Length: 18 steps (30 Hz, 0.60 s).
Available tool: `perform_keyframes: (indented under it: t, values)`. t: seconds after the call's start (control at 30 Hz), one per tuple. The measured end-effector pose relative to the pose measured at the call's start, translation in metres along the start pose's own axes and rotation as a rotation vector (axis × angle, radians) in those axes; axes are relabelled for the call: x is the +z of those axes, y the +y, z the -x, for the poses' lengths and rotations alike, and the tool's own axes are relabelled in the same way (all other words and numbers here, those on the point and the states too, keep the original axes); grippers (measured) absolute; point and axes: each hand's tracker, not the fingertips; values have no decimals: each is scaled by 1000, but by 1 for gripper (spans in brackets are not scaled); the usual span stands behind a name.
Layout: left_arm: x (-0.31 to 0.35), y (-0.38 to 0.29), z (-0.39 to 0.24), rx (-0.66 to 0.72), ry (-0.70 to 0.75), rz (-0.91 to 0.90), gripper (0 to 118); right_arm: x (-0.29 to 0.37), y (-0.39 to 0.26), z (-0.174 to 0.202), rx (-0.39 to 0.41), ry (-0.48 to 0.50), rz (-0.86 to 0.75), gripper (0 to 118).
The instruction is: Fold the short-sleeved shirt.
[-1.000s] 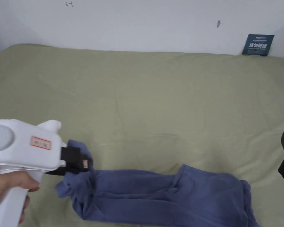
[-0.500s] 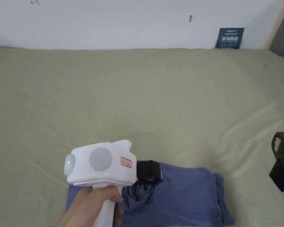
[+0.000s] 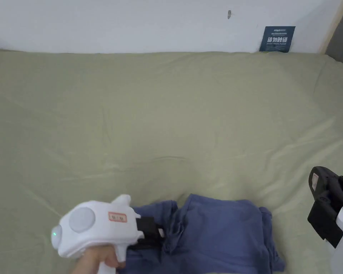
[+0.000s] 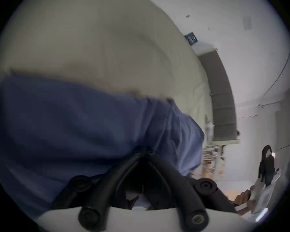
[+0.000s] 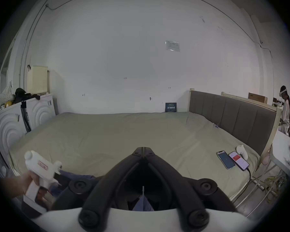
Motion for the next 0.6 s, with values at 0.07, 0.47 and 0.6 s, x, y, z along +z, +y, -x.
perform_keyframes:
  t: [0.07, 0.47, 0.6]
  values:
    - [-14, -14, -6, -42, 62, -15, 0, -2, -1, -2, 7, -4, 10, 1]
    - [110, -5, -13, -215, 62, -148, 0, -11, 0, 14, -8, 32, 23, 1]
    - [180, 2, 28, -189, 198, -238, 0, -12, 5, 25, 3, 57, 1, 1]
